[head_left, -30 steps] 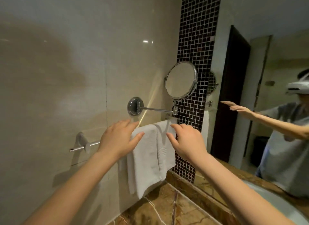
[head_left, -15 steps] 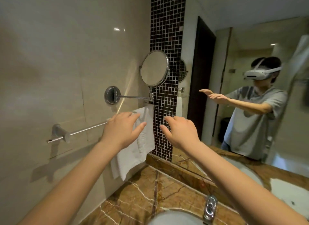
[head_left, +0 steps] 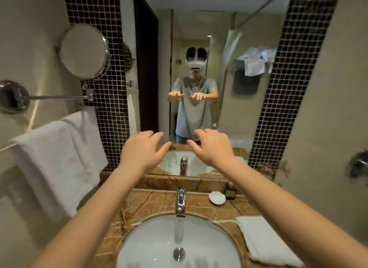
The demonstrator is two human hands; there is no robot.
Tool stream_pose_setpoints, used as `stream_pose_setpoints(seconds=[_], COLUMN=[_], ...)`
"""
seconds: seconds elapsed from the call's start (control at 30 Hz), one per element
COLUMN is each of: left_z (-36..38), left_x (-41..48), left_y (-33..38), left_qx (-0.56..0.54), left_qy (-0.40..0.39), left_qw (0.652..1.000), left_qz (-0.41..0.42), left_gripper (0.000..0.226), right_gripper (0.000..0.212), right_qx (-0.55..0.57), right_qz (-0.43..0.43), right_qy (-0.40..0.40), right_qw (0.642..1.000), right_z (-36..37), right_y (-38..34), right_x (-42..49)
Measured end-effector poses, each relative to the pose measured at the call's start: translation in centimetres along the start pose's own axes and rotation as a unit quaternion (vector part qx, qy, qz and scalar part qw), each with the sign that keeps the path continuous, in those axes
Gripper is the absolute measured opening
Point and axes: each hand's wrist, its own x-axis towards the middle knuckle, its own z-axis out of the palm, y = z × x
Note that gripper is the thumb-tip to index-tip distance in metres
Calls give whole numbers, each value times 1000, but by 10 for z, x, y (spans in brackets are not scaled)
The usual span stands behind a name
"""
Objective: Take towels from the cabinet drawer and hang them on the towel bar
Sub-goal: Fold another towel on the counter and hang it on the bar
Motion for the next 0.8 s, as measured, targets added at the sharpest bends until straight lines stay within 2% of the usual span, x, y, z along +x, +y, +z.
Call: stream_pose_setpoints(seconds=[0.37, 0.53, 0.8], left_z=[53, 83, 142], left_x=[21, 32, 32], left_y=[165, 226, 288], left_qx=[-111, -120, -150], left_qy=[-22, -24, -17], left_qw=[981, 973, 968], left_qz=[156, 194, 202], left_gripper=[58, 61, 58], right_gripper=[56, 50, 52], right_qx=[-97, -92, -56], right_qz=[155, 192, 201], right_qy=[-30, -32, -53], right_qw=[983, 977, 977], right_z=[-27, -20, 32], right_y=[143, 190, 248], right_x=[-91, -122, -152])
